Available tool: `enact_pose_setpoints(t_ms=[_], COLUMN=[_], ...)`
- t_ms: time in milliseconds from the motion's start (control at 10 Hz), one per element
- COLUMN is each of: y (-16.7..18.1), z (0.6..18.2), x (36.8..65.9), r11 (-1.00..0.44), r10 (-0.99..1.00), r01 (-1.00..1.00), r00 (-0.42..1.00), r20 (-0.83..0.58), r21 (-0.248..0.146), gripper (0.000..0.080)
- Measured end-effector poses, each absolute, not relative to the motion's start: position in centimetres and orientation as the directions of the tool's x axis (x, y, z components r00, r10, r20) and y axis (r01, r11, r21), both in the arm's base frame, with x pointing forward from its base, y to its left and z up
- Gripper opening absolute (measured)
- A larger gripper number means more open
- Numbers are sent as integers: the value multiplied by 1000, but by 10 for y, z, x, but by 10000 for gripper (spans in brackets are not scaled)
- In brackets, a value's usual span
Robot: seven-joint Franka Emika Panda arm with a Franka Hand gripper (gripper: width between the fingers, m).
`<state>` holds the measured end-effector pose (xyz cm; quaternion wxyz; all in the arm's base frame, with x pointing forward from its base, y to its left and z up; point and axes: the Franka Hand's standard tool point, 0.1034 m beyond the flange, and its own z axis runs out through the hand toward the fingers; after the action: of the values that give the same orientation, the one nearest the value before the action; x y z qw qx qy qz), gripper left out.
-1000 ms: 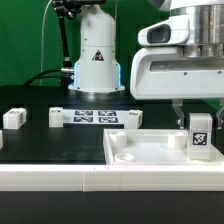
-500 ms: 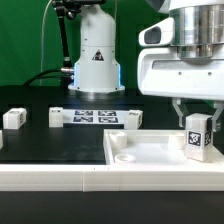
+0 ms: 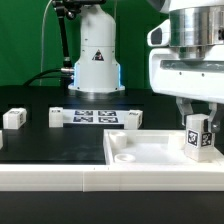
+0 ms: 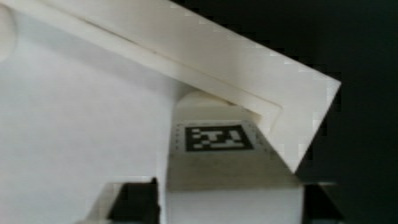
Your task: Assemble one leg
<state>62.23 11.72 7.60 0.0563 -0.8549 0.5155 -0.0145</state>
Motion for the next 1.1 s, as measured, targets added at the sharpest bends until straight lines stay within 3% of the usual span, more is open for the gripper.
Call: enact_pose_setpoints(t_ms=[200,800,1100], y=[113,126,128], z=[76,77,76], x=[625,622,623], r11=[-583,-902,-993], r10=[-808,-424,-117], r01=[-805,-420,-116], r00=[588,905,992], r20=[-19,25,49], r21=[-113,-98,-27], gripper=[623,649,649])
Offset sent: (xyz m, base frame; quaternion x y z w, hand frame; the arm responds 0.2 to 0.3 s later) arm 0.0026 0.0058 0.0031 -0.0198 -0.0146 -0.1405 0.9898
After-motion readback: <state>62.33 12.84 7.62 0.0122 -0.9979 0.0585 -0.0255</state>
